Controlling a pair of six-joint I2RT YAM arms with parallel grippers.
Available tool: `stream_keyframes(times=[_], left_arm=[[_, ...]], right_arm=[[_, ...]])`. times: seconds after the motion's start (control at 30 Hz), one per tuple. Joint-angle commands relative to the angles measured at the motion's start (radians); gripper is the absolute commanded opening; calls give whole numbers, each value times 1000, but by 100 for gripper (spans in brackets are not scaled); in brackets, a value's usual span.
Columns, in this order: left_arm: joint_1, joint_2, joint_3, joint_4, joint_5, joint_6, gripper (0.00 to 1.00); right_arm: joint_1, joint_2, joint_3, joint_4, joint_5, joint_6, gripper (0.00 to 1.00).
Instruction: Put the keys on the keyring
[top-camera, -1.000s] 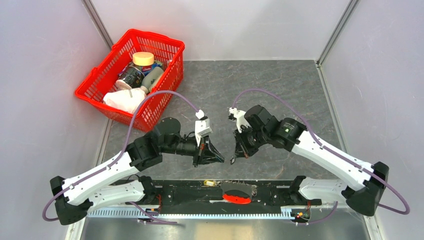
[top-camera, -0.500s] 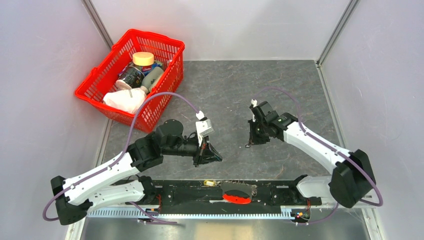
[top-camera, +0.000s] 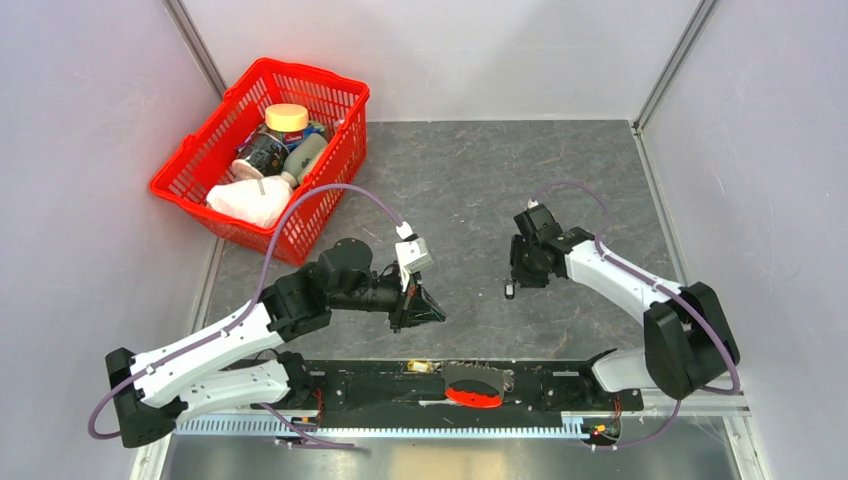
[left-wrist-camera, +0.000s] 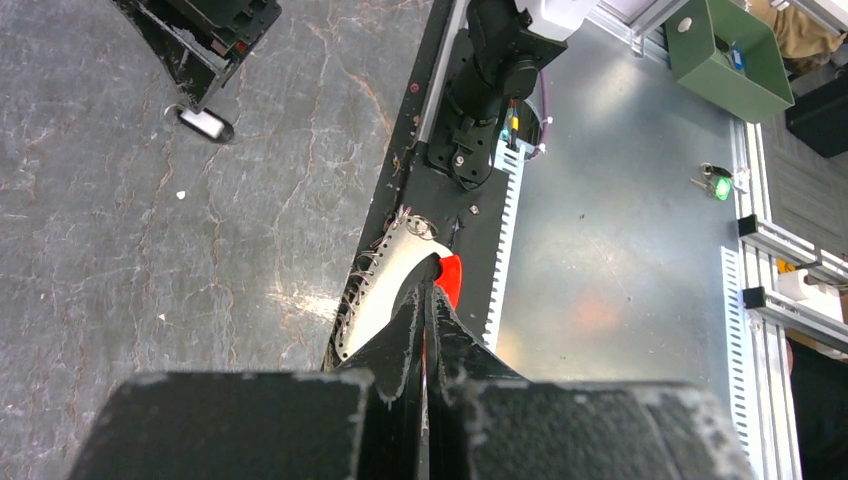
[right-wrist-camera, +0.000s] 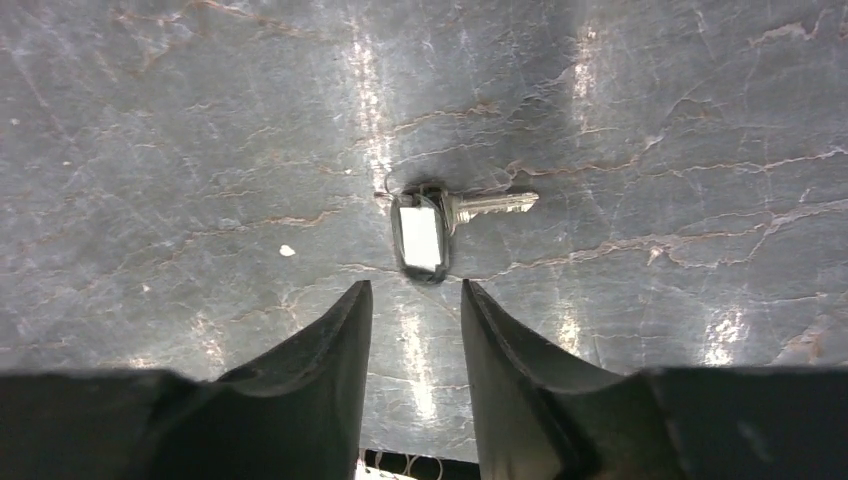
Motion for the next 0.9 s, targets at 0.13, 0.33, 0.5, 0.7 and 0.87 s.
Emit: stream_keyframes(times=[0.13, 0.33, 0.5, 0.7, 0.87], left_arm=[[-3, 26, 25, 14, 1, -23, 2], [-2, 43, 56, 8, 5, -28, 2], [-3, 44, 73, -1, 9, -30, 2], [-3, 34, 60, -2, 15, -30, 2], [-2, -12, 24, 24, 21, -53, 2]], right_arm=[[-3, -200, 35, -67, -46, -57, 59], [-3, -301, 61, -254, -201, -117, 59], [34, -371, -17, -278, -415, -106, 55], [167, -374, -55, -302, -417, -73, 53], [332, -346, -111, -275, -373, 20, 53]])
